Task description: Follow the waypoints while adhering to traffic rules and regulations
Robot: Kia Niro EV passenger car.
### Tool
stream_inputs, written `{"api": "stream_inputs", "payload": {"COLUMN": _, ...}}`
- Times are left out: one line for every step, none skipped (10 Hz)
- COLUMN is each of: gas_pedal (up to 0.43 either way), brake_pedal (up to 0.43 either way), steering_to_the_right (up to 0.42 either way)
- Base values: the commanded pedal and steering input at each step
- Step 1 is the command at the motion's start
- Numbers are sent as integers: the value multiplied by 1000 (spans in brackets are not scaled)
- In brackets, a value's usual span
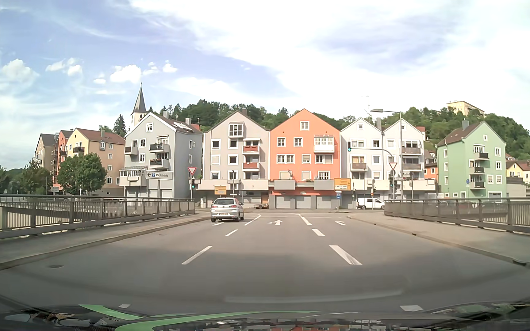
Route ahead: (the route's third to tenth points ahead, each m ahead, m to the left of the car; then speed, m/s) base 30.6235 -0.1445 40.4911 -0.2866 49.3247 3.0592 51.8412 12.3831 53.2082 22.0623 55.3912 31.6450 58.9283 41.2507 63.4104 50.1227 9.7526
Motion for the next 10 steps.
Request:
{"api": "stream_inputs", "payload": {"gas_pedal": 138, "brake_pedal": 0, "steering_to_the_right": 7}}
{"api": "stream_inputs", "payload": {"gas_pedal": 130, "brake_pedal": 0, "steering_to_the_right": 7}}
{"api": "stream_inputs", "payload": {"gas_pedal": 110, "brake_pedal": 0, "steering_to_the_right": 7}}
{"api": "stream_inputs", "payload": {"gas_pedal": 98, "brake_pedal": 0, "steering_to_the_right": 7}}
{"api": "stream_inputs", "payload": {"gas_pedal": 67, "brake_pedal": 0, "steering_to_the_right": 7}}
{"api": "stream_inputs", "payload": {"gas_pedal": 39, "brake_pedal": 0, "steering_to_the_right": 7}}
{"api": "stream_inputs", "payload": {"gas_pedal": 8, "brake_pedal": 0, "steering_to_the_right": 6}}
{"api": "stream_inputs", "payload": {"gas_pedal": 0, "brake_pedal": 0, "steering_to_the_right": 7}}
{"api": "stream_inputs", "payload": {"gas_pedal": 0, "brake_pedal": 0, "steering_to_the_right": 6}}
{"api": "stream_inputs", "payload": {"gas_pedal": 0, "brake_pedal": 0, "steering_to_the_right": 5}}
